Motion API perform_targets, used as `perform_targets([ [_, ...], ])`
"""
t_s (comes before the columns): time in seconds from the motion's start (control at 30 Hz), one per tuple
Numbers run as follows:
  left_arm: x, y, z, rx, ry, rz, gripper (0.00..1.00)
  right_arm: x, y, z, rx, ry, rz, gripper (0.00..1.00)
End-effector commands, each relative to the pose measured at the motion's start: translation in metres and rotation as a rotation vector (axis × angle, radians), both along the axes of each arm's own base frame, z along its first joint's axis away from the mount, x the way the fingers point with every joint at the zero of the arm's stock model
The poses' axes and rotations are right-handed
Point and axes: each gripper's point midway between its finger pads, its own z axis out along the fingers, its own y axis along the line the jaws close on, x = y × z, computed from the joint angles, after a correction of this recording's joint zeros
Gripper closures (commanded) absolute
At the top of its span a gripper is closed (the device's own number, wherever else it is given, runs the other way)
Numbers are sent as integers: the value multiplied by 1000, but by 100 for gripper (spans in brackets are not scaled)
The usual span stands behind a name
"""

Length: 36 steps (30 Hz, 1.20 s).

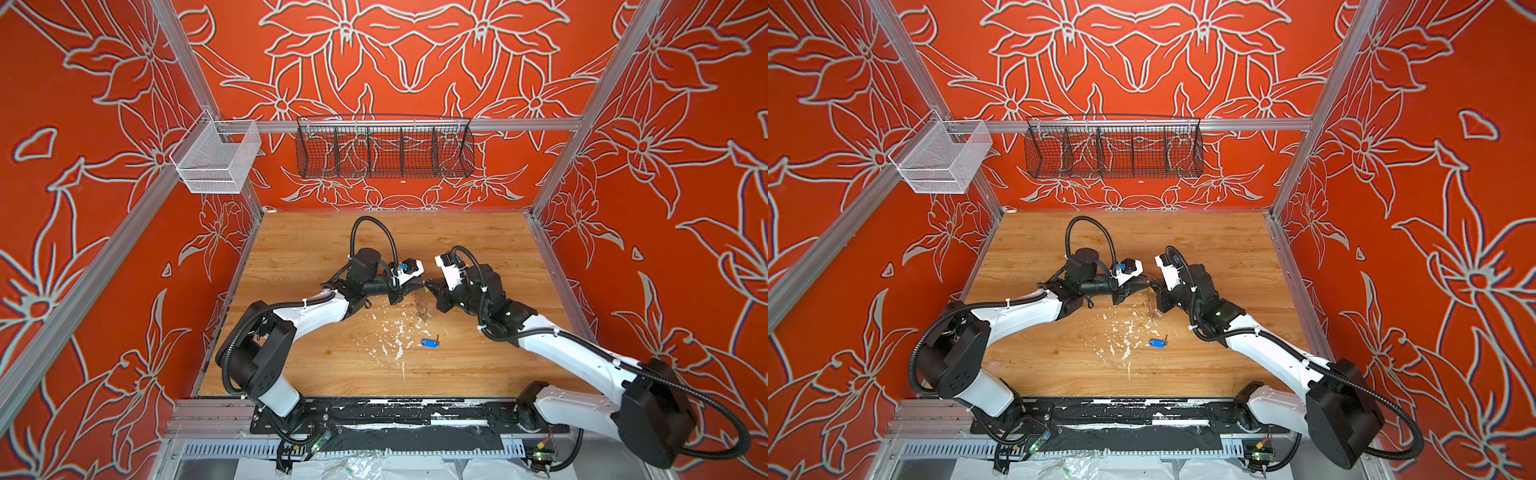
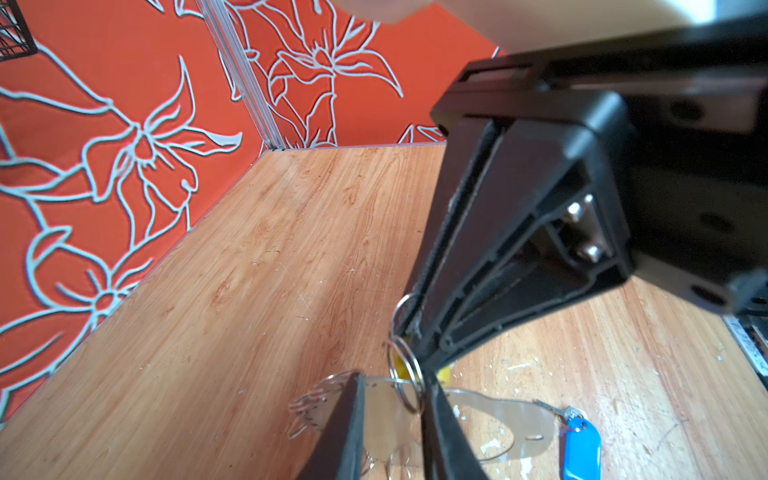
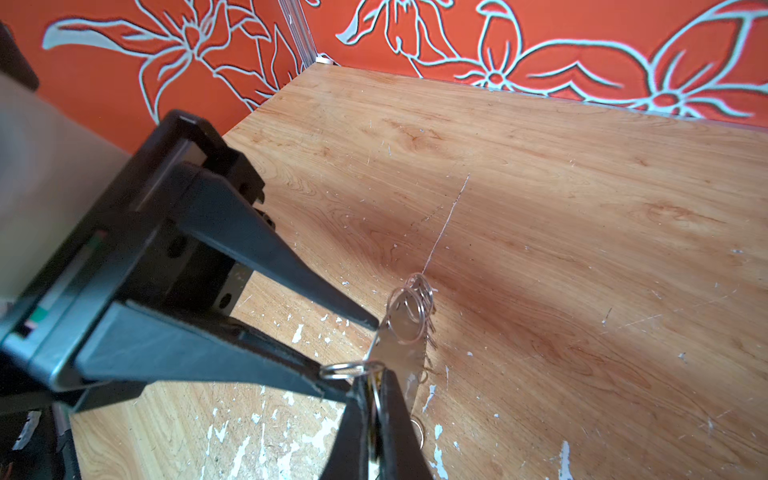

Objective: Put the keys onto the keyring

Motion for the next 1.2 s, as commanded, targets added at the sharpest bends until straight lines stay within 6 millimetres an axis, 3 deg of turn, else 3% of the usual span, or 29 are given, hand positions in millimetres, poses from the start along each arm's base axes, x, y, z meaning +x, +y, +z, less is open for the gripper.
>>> perform_targets([
  [0.0, 2, -2, 28, -35, -57, 4, 76, 3, 11, 22, 31, -58, 32, 100],
  [0.2, 5, -1, 30, -31, -60, 24, 81, 3, 11, 21, 29, -60, 26, 100],
  [0.37, 4, -2, 26, -24, -51, 10, 100, 4, 10, 18, 35, -53, 17, 100],
  [0.93, 4, 5, 20, -62, -90, 49, 100, 19, -23, -22, 105, 53, -117, 100],
  [1.17, 0, 4, 23, -94, -94, 21, 100, 19, -16, -31, 135, 89, -90, 100],
])
